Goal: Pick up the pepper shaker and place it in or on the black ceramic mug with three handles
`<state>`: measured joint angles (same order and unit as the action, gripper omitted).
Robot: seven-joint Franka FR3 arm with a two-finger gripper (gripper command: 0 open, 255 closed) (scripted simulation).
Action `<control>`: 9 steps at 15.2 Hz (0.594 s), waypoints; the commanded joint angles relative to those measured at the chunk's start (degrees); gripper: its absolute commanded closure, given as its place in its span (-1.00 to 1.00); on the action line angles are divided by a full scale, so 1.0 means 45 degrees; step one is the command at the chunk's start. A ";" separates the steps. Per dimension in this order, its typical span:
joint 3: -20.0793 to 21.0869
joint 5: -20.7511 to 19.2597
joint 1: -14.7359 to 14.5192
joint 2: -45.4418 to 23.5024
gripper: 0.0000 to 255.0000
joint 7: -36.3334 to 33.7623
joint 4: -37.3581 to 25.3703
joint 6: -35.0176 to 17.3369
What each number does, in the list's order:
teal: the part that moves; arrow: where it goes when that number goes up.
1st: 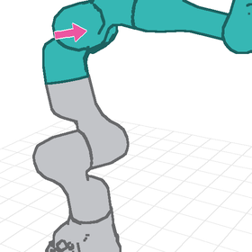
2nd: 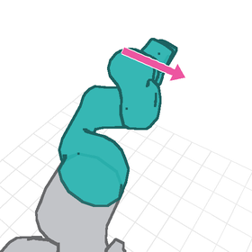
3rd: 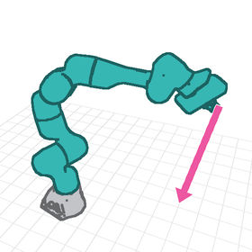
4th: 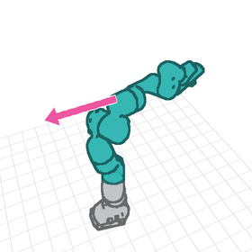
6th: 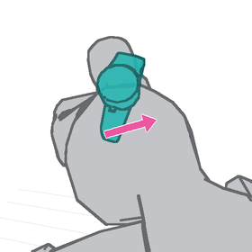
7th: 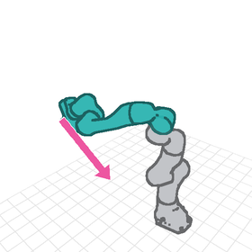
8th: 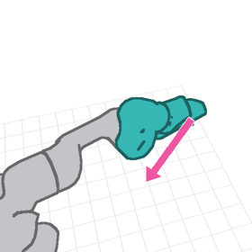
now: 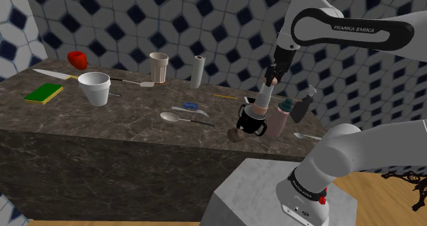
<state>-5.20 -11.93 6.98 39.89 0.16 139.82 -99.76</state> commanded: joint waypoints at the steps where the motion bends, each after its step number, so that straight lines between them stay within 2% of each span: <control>1: -0.0030 -0.0034 0.0009 0.0010 1.00 -0.0050 0.0369 -0.0365; 9: -0.0053 -0.0063 0.0017 0.0008 1.00 -0.0092 0.0662 -0.0657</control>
<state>-5.43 -12.21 7.05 39.92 -0.25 142.79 -102.70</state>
